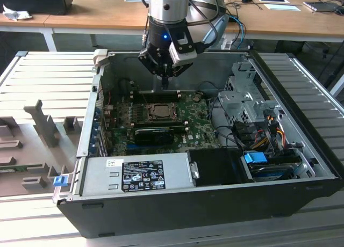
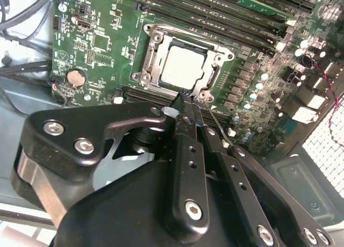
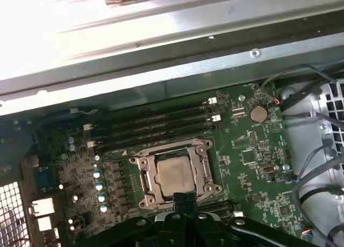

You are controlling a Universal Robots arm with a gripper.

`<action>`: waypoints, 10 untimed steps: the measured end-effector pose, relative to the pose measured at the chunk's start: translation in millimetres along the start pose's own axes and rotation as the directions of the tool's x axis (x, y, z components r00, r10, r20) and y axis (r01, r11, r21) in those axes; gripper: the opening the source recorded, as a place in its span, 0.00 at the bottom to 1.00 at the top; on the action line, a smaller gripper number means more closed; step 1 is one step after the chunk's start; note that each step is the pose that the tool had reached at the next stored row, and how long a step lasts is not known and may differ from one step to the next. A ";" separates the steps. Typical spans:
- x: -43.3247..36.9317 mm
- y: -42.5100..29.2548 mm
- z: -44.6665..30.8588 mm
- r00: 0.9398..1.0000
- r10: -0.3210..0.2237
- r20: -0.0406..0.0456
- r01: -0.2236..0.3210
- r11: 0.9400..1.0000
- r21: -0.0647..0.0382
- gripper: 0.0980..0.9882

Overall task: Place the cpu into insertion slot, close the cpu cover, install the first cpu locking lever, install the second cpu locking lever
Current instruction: 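Install the first cpu locking lever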

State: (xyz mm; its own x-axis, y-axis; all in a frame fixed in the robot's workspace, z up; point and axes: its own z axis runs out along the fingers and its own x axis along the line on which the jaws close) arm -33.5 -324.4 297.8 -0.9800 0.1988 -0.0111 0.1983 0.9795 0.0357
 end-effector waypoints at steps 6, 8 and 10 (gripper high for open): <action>0.0 0.0 0.0 0.999 -0.042 -0.001 0.042 0.999 -0.001 0.01; 0.0 0.0 0.0 0.998 -0.058 -0.002 0.058 0.998 -0.001 0.01; 0.0 0.0 0.0 0.997 -0.083 -0.003 0.083 0.997 -0.001 0.01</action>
State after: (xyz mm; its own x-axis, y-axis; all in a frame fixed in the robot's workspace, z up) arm -33.5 -324.4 297.8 -0.9931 0.1169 -0.0112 0.1165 0.9926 0.0357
